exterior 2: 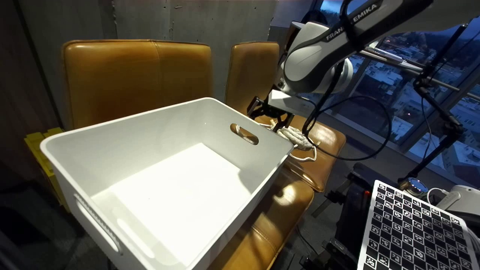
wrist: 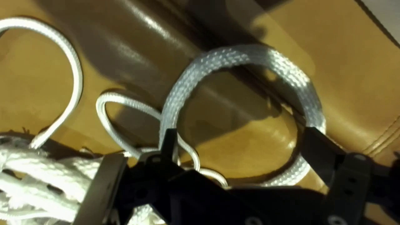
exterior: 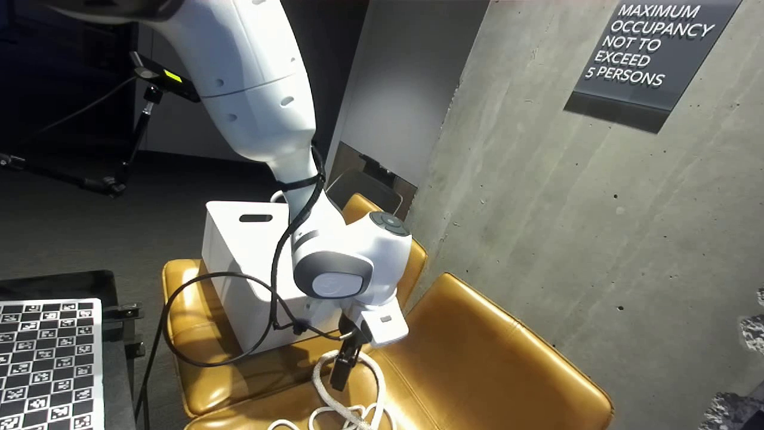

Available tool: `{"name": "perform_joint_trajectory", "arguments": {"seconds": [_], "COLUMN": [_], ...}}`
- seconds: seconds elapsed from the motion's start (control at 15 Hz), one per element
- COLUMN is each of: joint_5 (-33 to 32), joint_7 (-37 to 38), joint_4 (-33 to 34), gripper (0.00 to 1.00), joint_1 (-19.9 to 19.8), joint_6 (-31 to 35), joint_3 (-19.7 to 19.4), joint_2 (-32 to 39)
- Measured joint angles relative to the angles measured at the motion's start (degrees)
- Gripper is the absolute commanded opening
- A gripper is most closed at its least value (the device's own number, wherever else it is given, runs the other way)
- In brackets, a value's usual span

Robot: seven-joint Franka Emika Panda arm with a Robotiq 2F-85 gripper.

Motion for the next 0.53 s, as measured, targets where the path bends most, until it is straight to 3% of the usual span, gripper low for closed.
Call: {"name": "perform_joint_trajectory", "arguments": {"seconds": [0.53], "joint_5": [0.65], "joint_7": [6.22], "joint_4": [4.55], "gripper": [1.00], "joint_1": [2.00], "joint_6": [-3.36], "joint_3": [-0.03], "joint_2": [6.89]}}
